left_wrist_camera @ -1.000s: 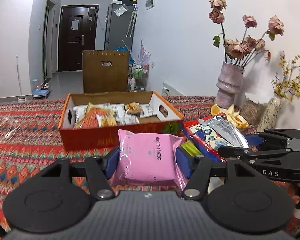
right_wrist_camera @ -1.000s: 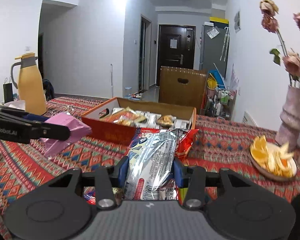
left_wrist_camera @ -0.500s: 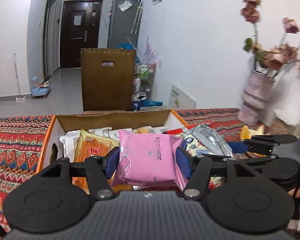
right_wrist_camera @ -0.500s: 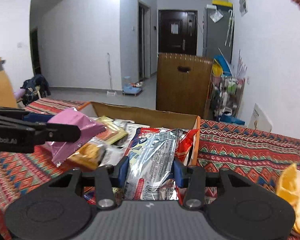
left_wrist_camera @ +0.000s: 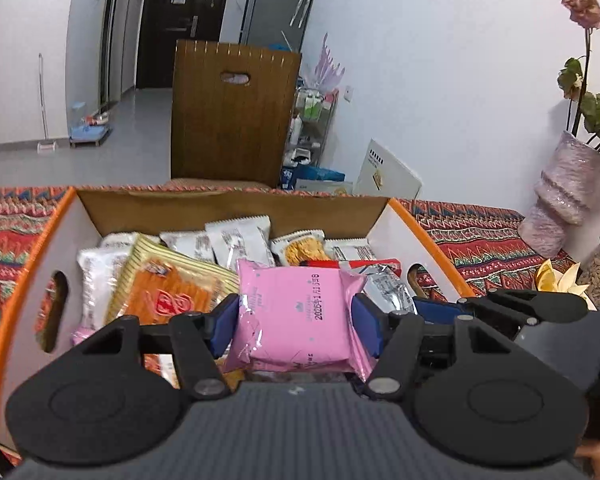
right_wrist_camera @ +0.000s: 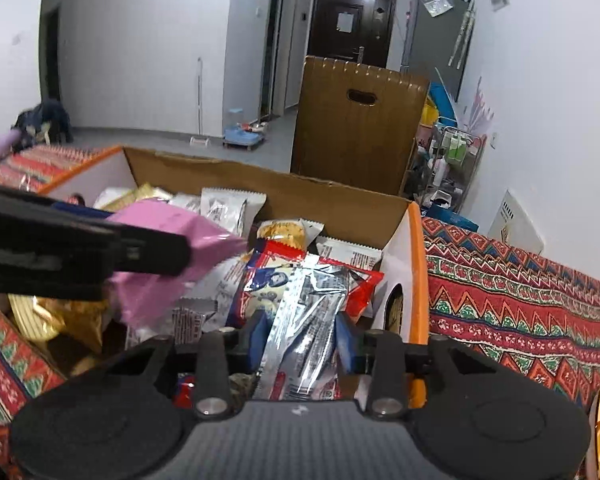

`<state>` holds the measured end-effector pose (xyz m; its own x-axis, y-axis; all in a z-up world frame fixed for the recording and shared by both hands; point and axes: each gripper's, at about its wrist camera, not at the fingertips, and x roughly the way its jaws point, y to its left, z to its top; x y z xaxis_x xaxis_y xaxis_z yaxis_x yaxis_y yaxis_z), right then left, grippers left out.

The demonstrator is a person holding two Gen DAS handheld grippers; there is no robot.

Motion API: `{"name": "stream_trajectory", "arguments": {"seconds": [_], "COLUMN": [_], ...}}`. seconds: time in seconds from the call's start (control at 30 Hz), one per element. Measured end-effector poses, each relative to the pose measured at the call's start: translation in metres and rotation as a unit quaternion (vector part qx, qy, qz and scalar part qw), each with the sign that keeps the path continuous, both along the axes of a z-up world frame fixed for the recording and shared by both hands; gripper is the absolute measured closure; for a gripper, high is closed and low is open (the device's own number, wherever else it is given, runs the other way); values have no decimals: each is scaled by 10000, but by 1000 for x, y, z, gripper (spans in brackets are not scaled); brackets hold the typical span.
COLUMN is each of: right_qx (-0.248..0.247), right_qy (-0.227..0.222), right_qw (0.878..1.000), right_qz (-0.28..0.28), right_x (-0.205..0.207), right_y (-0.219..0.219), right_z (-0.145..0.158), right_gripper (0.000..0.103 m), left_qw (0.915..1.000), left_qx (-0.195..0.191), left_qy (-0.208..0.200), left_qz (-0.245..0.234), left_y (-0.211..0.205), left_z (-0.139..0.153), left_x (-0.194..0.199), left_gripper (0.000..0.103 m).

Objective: Organize snacks
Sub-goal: 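Carry both packets into the box and open both tools, then withdraw both tools from the box toward the two green bars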

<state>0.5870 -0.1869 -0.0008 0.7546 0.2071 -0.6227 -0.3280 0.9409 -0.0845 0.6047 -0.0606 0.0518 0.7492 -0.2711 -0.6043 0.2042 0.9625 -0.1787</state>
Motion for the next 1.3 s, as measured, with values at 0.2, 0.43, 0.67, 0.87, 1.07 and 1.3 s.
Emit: {"name": "stream_trajectory", "arguments": {"seconds": [0.2,0.43,0.67,0.87,1.07,1.3], "right_qx": [63,-693,-434,-175,269,579], "right_qy": [-131,-634,-858,-1058,-1222,-1183], "right_qw": [9999,9956,9953,9942,9920,9910], "right_qz": [15,-8,-61,4,144,237], "right_x": [-16,-64,-120,-183,-270,-365], "right_y": [-17,-26,-46,-53,-63,-63], "right_z": [15,49,91,113,116,95], "right_gripper": [42,29,27,25,17,16], "left_qw": [9997,9990,9991,9957,9906,9933], "left_qx": [-30,79,276,546,615,248], "left_qy": [224,199,-129,-695,-1195,-1127], "left_qz": [-63,-403,-289,-261,-248,-74], "left_y": [-6,-14,7,25,35,37], "left_z": [-12,-2,37,74,90,67], "left_x": [-3,-30,-90,-178,-283,-382], "left_gripper": [40,28,26,20,11,7]}}
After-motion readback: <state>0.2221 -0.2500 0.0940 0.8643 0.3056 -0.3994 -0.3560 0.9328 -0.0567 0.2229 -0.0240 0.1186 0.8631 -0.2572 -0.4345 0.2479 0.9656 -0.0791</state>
